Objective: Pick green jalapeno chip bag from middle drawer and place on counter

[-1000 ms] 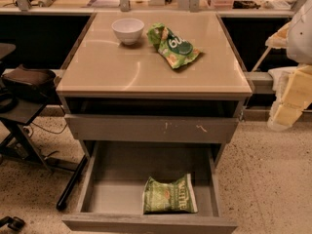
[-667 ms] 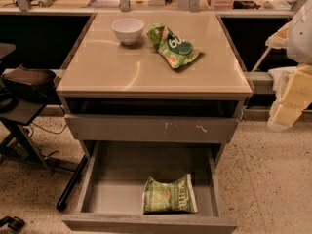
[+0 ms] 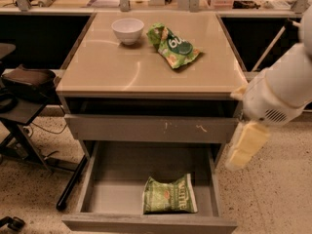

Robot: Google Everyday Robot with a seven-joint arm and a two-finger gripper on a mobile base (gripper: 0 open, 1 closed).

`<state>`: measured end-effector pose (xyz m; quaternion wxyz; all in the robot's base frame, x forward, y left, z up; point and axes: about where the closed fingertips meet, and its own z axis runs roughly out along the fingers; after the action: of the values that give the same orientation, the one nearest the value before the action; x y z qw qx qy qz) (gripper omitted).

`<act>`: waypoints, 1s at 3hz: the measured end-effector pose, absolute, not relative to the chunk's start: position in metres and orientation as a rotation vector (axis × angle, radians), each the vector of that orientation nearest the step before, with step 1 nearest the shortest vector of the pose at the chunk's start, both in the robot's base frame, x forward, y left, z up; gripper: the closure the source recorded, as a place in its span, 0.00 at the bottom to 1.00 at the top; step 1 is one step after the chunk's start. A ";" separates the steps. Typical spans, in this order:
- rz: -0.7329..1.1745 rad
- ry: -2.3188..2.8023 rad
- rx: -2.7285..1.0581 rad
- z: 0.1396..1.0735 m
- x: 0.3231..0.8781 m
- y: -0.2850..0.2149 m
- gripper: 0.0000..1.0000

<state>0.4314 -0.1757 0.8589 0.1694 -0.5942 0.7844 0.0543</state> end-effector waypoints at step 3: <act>0.361 2.514 -1.520 0.589 0.450 -0.132 0.00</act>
Offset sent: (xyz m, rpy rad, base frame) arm 0.0194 0.0776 -0.3517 0.0835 0.3302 -0.2095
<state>0.4504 -0.1320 0.5888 0.0908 -0.5113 0.8459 0.1215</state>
